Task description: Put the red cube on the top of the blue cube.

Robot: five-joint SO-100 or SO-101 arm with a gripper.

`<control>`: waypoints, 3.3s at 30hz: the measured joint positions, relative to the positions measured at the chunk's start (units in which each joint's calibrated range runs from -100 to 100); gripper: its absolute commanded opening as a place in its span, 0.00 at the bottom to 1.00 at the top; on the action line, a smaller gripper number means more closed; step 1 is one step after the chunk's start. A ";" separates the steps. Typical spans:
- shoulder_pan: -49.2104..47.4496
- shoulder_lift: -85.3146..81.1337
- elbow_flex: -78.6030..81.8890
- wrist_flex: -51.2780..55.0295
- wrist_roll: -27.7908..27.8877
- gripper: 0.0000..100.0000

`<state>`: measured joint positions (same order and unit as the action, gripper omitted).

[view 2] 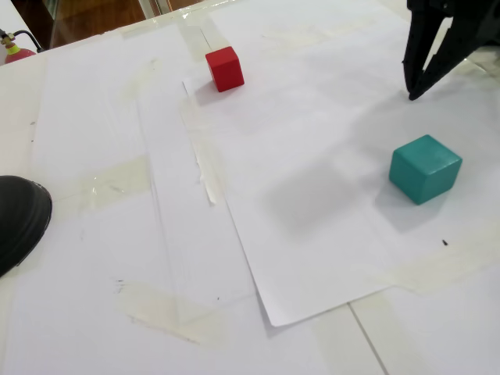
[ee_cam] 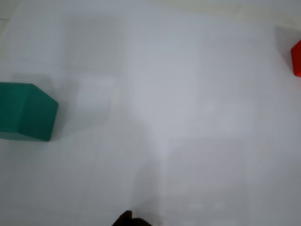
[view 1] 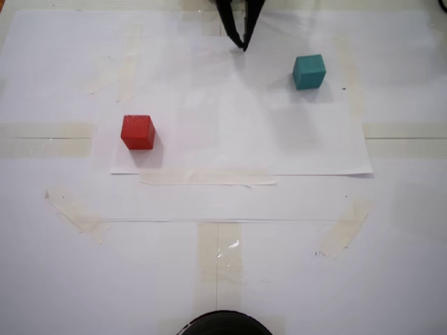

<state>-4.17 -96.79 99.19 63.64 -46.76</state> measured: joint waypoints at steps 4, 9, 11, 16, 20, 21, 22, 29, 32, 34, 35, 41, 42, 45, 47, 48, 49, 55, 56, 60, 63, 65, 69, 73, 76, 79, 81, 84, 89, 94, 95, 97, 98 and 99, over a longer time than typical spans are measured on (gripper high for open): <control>0.00 0.00 0.00 0.00 0.00 0.01; 0.00 0.00 0.00 0.00 0.00 0.01; 0.00 0.00 0.00 0.00 0.00 0.01; 0.00 0.00 0.00 0.00 0.00 0.01; 0.00 0.00 0.00 0.00 0.00 0.01; 0.00 0.00 0.00 0.00 0.00 0.01; 0.00 0.00 0.00 0.00 0.00 0.01; 0.00 0.00 0.00 0.00 0.00 0.01; 0.00 0.00 0.00 0.00 0.00 0.01; 0.00 0.00 0.00 0.00 0.00 0.01; 0.00 0.00 0.00 0.00 0.00 0.01; 0.00 0.00 0.00 0.00 0.00 0.01; 0.00 0.00 0.00 0.00 0.00 0.01; 0.00 0.00 0.00 0.00 0.00 0.01; 0.00 0.00 0.00 0.00 0.00 0.01; 0.00 0.00 0.00 0.00 0.00 0.01; 0.00 0.00 0.00 0.00 0.00 0.01; 0.00 0.00 0.00 0.00 0.00 0.01; 0.00 0.00 0.00 0.00 0.00 0.01; 0.00 0.00 0.00 0.00 0.00 0.01; 0.00 0.00 0.00 0.00 0.00 0.01; 0.00 0.00 0.00 0.00 0.00 0.01; 0.00 0.00 0.00 0.00 0.00 0.01; 0.00 0.00 0.00 0.00 0.00 0.01; 0.00 0.00 0.00 0.00 0.00 0.01; 0.00 0.00 0.00 0.00 0.00 0.01; 0.37 0.00 0.00 0.00 0.00 0.01; 2.12 0.00 0.00 0.00 -0.05 0.01; 4.09 0.00 0.00 0.00 -0.63 0.00; 5.34 0.00 0.00 0.00 -2.34 0.00; 5.56 0.00 0.00 0.00 -2.54 0.00; 5.70 0.00 0.00 0.00 -2.83 0.00; 5.70 0.00 -0.09 0.00 -2.98 0.00; 5.70 0.00 -0.09 0.00 -3.13 0.00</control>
<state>1.54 -96.79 99.10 63.64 -49.89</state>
